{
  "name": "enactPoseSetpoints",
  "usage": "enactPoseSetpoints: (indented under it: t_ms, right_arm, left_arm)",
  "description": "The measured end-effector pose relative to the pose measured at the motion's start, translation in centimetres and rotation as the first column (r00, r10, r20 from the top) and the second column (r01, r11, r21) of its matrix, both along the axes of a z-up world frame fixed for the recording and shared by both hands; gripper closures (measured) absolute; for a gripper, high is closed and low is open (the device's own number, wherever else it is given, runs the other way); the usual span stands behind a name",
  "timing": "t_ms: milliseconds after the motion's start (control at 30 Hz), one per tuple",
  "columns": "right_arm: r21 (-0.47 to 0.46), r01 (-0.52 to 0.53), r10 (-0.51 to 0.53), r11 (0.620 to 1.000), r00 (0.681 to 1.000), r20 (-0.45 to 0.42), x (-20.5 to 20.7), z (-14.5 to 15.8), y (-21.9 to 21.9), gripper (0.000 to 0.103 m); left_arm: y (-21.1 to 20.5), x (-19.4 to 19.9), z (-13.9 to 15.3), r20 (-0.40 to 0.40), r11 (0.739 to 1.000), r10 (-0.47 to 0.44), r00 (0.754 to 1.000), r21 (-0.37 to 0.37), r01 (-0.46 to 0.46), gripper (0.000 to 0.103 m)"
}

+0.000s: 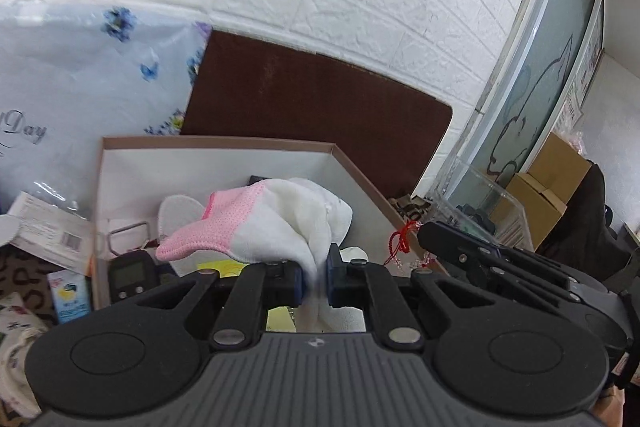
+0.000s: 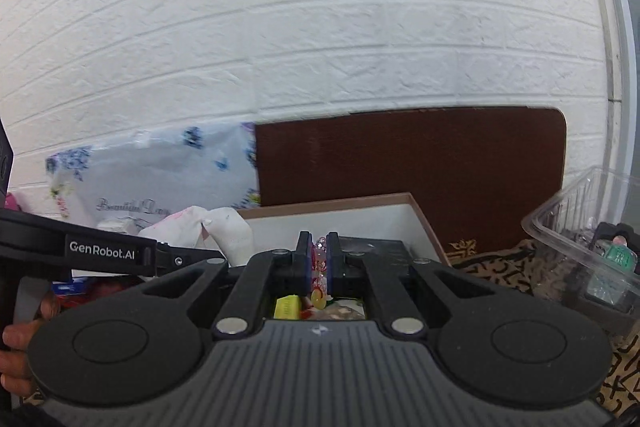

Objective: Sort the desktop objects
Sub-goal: 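Carry glove and charm into cardboard box and open both grippers, then withdraw both tools and move them toward the floral drawstring bag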

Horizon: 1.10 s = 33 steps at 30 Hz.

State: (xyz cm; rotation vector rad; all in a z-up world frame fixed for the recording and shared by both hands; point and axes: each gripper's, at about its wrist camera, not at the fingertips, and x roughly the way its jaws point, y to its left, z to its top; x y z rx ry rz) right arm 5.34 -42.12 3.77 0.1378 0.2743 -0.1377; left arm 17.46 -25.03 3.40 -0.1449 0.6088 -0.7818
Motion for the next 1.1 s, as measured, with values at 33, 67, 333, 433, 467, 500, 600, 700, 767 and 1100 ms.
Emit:
enactPoseSetpoints:
  t_ms: [33,67,333,433,467,500,600,700,767,1100]
  right_arm:
    - [0.005,0.005,-0.005,1.0,1.0,-0.011,0.5,-0.5,-0.5,0.099]
    - [0.011,0.01,-0.01,1.0,1.0,-0.023,1.0,-1.0,-1.0,0.099]
    - [0.065,0.032,-0.024,0.997,0.992,-0.127,3.0,-4.2,-3.3,0.05]
    - [0.044,0.049,-0.043,0.998,0.992,-0.121,2.8,-4.4,-2.9,0.02]
    - [0.039,0.044,-0.04,0.998,0.993,-0.114,2.7,-4.3,-2.7,0.019]
    - [0.034,0.036,-0.032,0.999,0.994,-0.109,2.5,-4.3,-2.4,0.019]
    - [0.022,0.024,-0.021,0.999,0.993,-0.113,2.3,-4.0,-1.8,0.014]
    - [0.004,0.022,-0.021,1.0,0.992,-0.124,1.9,-3.9,-1.1,0.013]
    - [-0.003,0.016,-0.016,1.0,0.992,-0.125,1.6,-3.7,-0.6,0.012]
    - [-0.028,-0.023,0.021,0.999,0.995,-0.095,-0.8,-1.9,2.6,0.009]
  left_arm:
    - [-0.5,0.4,-0.5,-0.002,1.0,-0.001,1.0,0.008,0.001,0.094]
    - [-0.8,0.6,-0.9,0.0,1.0,0.002,1.0,0.015,-0.002,0.093]
    - [-0.6,0.4,-1.8,0.081,0.998,0.046,0.996,0.03,-0.049,0.01]
    - [-0.6,0.2,-1.4,0.093,0.997,0.049,0.994,0.06,-0.055,0.006]
    - [-0.6,0.0,-1.3,0.096,0.996,0.055,0.994,0.07,-0.062,0.005]
    - [-0.5,-0.1,-1.2,0.103,0.995,0.06,0.993,0.075,-0.068,0.005]
    - [0.1,-0.9,-1.0,0.122,0.994,0.069,0.99,0.08,-0.079,0.005]
    - [0.6,-1.6,-0.8,0.128,0.991,0.08,0.988,0.094,-0.093,0.005]
    - [0.9,-2.3,-0.6,0.136,0.99,0.083,0.987,0.103,-0.098,0.005]
    - [4.3,-5.8,0.8,0.153,0.986,0.132,0.979,0.076,-0.145,0.005]
